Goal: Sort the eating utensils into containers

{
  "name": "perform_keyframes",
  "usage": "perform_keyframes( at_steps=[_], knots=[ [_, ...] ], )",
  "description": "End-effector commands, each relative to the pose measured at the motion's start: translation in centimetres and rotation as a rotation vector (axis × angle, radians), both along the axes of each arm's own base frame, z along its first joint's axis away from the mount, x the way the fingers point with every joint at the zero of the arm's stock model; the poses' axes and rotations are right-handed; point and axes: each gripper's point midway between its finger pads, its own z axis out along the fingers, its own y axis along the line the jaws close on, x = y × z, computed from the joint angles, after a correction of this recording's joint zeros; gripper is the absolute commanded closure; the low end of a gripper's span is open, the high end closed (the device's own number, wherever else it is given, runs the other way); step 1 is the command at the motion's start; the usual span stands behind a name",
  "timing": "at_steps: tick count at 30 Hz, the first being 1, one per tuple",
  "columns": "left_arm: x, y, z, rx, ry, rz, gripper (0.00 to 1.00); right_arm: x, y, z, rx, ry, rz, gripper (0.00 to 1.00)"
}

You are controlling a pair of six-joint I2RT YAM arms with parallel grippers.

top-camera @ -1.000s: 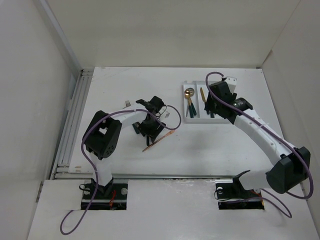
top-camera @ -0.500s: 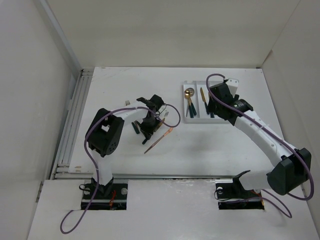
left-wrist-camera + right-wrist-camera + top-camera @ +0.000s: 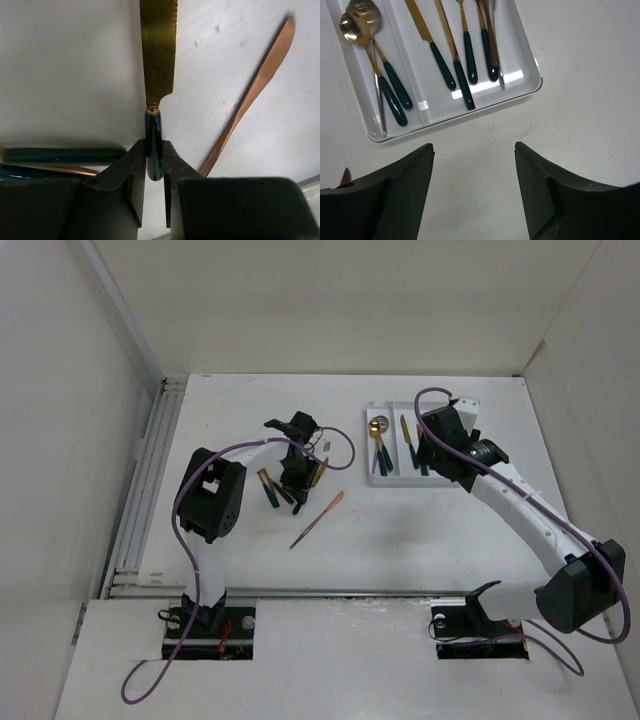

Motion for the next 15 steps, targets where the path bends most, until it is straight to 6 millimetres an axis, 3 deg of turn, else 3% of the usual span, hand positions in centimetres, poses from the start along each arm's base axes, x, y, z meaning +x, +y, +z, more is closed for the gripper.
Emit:
perform_keyframes(
  at_steps=[1,2,8,10,12,13,15],
  knots=[
    [4.5,-1.8,3.7,-0.145,-0.127,0.077,1.0,0.1,-0.1,2.3,0.021,-0.075,-0.015,0.29],
    [5.8,-2.0,5.7,-0.197,-0.168,0.096,1.0,0.1,0.0,2.3,0.027,-0.072,-0.009,0.29],
    [9.0,-4.3,11.9,-0.37,-0.277,0.114,1.0,0.7,0.1,2.8,0.076,-0.121,-0.042,0.27],
    [10.5,-6.0,15.6,-0.464,-0.33,0.109,1.0,1.1,-0.3,3.0,0.101,-0.135,-0.068,0.27],
    [11.7,-7.9,17.0,-0.531,-0.346,0.096,1.0,1.8,-0.5,4.1,0.15,-0.182,-0.091,0.27],
    [11.8,-10.0,19.6,-0.617,-0.358,0.074,1.0,1.9,-0.8,4.1,0.156,-0.179,-0.099,0.27],
    [12.5,-12.9,22.6,-0.737,-0.418,0.048,1.0,2.2,-0.9,5.0,0.202,-0.218,-0.132,0.27]
  ],
)
